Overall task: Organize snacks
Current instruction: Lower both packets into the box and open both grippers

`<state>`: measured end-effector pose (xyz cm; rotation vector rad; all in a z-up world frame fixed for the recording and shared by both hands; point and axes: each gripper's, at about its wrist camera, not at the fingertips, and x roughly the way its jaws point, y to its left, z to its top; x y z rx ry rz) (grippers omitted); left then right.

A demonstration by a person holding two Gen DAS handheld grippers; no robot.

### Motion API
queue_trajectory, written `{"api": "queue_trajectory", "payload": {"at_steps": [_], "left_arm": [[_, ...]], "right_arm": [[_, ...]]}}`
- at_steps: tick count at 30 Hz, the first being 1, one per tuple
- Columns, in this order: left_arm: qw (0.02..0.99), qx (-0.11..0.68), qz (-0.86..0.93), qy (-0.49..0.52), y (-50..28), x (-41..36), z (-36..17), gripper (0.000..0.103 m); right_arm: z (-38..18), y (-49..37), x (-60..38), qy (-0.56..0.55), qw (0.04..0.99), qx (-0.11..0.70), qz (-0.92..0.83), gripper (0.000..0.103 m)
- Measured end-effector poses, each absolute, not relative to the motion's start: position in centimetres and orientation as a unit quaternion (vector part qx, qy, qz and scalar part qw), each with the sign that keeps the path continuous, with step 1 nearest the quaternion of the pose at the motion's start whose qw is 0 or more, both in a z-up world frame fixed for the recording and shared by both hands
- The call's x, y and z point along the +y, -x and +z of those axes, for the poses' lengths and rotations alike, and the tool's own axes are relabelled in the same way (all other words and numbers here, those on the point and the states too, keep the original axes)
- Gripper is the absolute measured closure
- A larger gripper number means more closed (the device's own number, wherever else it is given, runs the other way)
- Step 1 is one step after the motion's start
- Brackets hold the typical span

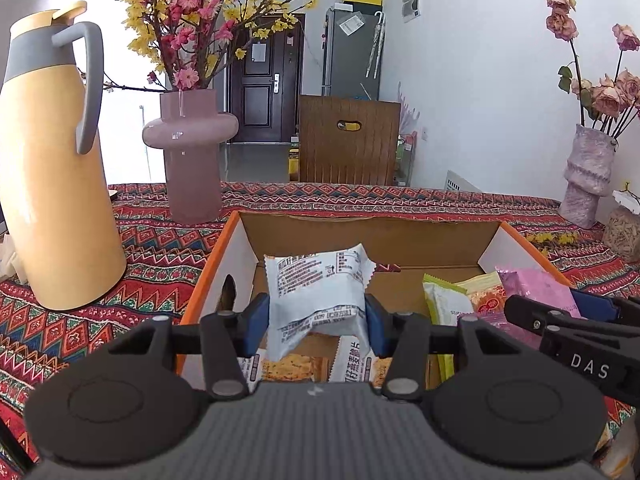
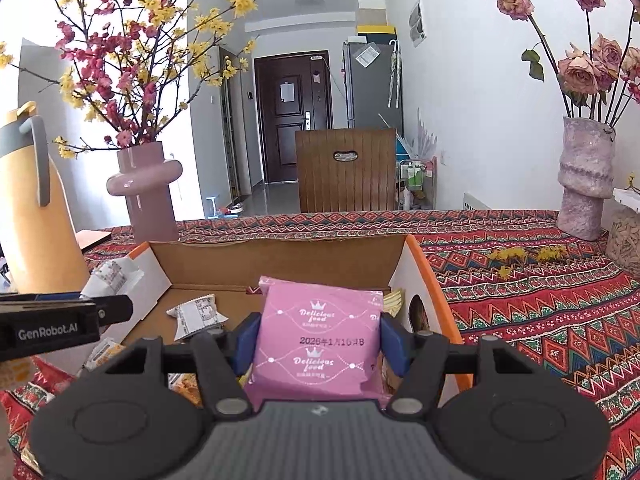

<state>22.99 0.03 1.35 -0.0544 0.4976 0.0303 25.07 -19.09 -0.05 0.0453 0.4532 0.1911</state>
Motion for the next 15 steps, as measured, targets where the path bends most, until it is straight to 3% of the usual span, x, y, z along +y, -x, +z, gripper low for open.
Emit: {"api": "queue_trajectory", "payload": {"at_steps": [3, 6, 7, 9, 10, 11, 15], "left_arm": [[0.970, 0.240, 0.013, 0.028, -22.7, 0.0, 1.4, 0.050], [0.973, 0.228, 0.024, 0.033, -22.3, 0.2, 1.6, 0.029], [0.974, 0.223, 0.027, 0.034, -22.2, 0.3, 1.8, 0.027], [0.975, 0.216, 0.026, 0.040, -21.9, 0.6, 2.0, 0.019], [0.976, 0.214, 0.029, 0.042, -21.8, 0.7, 2.0, 0.015], [0.976, 0.210, 0.033, 0.043, -21.7, 0.7, 2.1, 0.004], [0.978, 0.199, 0.034, 0.046, -21.3, 0.7, 2.2, 0.000]], "right_arm": [[-0.1, -24.9, -19.1, -0.022, 0.970, 0.222, 0.092, 0.041], [-0.1, -24.9, -19.4, -0.029, 0.971, 0.220, 0.088, 0.040], [0.0, -24.9, -19.6, -0.032, 0.972, 0.217, 0.085, 0.040], [0.0, -24.9, -19.9, -0.038, 0.973, 0.215, 0.080, 0.026], [0.0, -24.8, -20.0, -0.041, 0.973, 0.213, 0.077, 0.013], [0.0, -24.8, -20.1, -0.043, 0.974, 0.210, 0.075, 0.006], [0.1, -24.7, -20.6, -0.053, 0.975, 0.203, 0.074, 0.000]]}}
